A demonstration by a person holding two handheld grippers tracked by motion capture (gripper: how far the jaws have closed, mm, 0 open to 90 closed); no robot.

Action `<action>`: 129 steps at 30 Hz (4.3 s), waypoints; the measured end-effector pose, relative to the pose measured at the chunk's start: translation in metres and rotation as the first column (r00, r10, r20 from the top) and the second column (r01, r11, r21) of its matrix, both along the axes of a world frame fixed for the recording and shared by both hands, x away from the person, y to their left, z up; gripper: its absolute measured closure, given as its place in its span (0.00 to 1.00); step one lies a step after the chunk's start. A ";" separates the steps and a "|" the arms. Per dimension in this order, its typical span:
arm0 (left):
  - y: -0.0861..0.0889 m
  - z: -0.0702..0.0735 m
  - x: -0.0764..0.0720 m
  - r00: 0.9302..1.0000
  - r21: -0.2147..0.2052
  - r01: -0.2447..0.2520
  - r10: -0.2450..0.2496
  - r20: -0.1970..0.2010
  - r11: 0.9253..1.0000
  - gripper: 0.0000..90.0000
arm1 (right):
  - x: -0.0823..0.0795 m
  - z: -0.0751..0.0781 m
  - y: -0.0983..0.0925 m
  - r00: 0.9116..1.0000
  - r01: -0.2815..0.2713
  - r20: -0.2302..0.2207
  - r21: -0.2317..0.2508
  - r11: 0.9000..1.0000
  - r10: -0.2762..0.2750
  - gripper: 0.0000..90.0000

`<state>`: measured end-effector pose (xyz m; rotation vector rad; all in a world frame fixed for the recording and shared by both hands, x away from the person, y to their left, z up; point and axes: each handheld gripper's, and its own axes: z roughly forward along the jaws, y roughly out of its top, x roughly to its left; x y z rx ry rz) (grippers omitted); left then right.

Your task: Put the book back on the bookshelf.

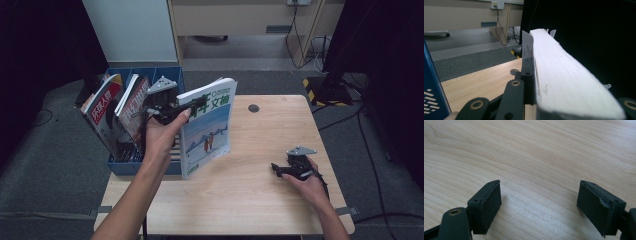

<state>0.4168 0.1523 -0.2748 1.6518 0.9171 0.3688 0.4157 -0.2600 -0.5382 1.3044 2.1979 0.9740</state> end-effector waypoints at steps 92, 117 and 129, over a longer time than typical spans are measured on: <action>0.135 0.020 -0.004 0.945 -0.019 -0.326 0.326 0.036 0.945 0.81 | 0.000 0.000 0.000 1.000 0.001 -0.003 0.002 1.000 -0.001 0.22; 0.117 0.006 0.028 0.923 -0.023 -0.385 0.385 -0.001 0.923 0.81 | 0.000 0.000 0.000 1.000 -0.001 -0.001 0.002 1.000 0.001 0.22; 0.097 0.002 0.032 0.936 -0.011 -0.353 0.353 -0.005 0.936 0.81 | 0.000 0.000 0.000 1.000 -0.002 0.000 0.000 1.000 0.002 0.22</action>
